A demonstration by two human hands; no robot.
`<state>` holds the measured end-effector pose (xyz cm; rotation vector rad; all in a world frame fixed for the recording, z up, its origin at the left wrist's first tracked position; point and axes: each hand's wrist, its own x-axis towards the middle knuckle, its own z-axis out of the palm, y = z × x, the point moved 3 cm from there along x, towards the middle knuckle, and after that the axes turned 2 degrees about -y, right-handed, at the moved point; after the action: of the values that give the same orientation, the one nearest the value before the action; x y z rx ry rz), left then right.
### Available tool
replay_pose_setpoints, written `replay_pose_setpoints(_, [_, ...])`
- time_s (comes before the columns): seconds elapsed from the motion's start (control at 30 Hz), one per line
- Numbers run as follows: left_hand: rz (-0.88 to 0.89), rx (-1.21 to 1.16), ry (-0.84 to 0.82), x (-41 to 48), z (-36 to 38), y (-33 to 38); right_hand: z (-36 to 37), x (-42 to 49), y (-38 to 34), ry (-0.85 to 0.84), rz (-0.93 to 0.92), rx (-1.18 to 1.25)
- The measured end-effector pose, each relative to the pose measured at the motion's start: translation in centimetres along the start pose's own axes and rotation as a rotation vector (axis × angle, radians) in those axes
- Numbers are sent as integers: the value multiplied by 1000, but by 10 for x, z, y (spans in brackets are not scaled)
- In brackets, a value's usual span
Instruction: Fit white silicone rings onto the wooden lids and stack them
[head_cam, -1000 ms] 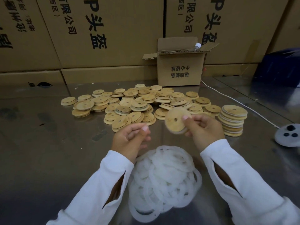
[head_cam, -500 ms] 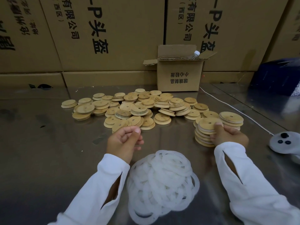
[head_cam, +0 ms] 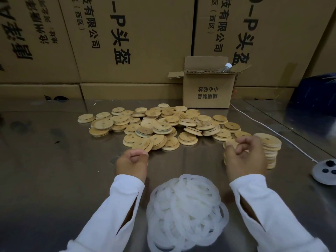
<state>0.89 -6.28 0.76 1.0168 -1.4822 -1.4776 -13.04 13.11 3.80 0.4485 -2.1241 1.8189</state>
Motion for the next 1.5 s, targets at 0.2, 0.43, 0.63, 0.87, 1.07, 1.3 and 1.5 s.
replay_pose_setpoints(0.2, [118, 193, 28, 42, 10, 13, 30, -21, 2, -425, -250, -162])
replay_pose_setpoints(0.43, [51, 653, -105, 87, 27, -3, 33, -19, 8, -456, -233, -154])
replay_pose_setpoints(0.63, [148, 575, -68, 72, 27, 5, 30, -18, 4, -450, -214, -152])
replay_pose_setpoints(0.87, [671, 421, -325, -16, 46, 46, 33, -22, -7, -632, 169, 363])
replay_pose_setpoints(1.07, [841, 483, -401, -60, 47, 40, 30, -26, -12, -752, 272, 462])
replay_pose_setpoints(1.3, [149, -131, -633, -47, 31, 24, 30, -31, -17, -868, 239, 550])
replay_pose_setpoints(1.5, [-17, -306, -571, -39, 27, 12, 32, -28, -9, -765, 149, 384])
